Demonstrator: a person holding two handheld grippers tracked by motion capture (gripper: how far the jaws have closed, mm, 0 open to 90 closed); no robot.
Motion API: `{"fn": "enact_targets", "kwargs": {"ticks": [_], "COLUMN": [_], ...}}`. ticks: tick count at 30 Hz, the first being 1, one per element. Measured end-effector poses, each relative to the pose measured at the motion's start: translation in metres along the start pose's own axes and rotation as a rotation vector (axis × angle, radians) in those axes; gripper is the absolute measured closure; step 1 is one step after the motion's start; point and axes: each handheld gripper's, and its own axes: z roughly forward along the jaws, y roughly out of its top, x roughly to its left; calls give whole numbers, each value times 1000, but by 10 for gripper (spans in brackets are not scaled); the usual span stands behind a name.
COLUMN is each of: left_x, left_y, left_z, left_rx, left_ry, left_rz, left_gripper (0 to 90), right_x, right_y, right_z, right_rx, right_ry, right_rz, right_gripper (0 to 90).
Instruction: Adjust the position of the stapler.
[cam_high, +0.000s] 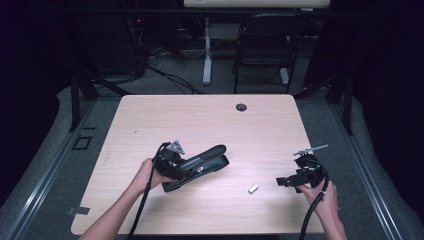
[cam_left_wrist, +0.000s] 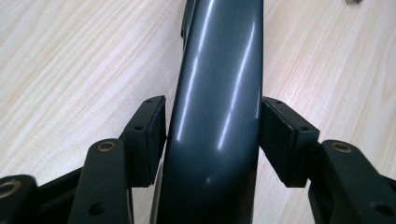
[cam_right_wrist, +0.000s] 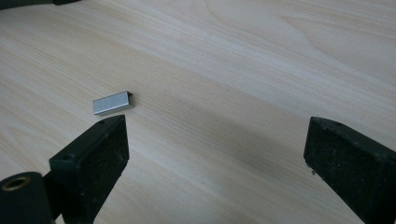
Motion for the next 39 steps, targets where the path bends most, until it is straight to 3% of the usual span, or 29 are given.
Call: {"fn": "enact_targets", "kwargs": {"ticks": [2, 5, 10, 15, 24, 35, 39], "left_x": [-2, -3, -4, -2, 1, 1, 3], "left_y": [2, 2, 2, 0, 4, 9, 10], "left_z": [0, 0, -1, -1, 1, 3, 4], "left_rx": [6, 6, 16, 12, 28, 47, 41], "left_ry": [22, 27, 31, 7, -62, -112, -140], "left_rz": [2, 8, 71, 116, 240, 318, 337], "left_gripper": [487, 491, 512, 517, 518, 517, 517], "right_x": [0, 0, 0, 1, 2, 2, 1], "right_y": [0, 0, -1, 0, 0, -1, 0], "right_z": [0, 0, -1, -1, -1, 0, 1], "right_rx": [-2, -2, 3, 4, -3, -8, 6], "right_ry": [-1, -1, -2, -5, -9, -7, -6], "right_rz": [-3, 0, -2, -3, 2, 17, -1], "right_gripper": [64, 66, 67, 67, 68, 68, 69]}}
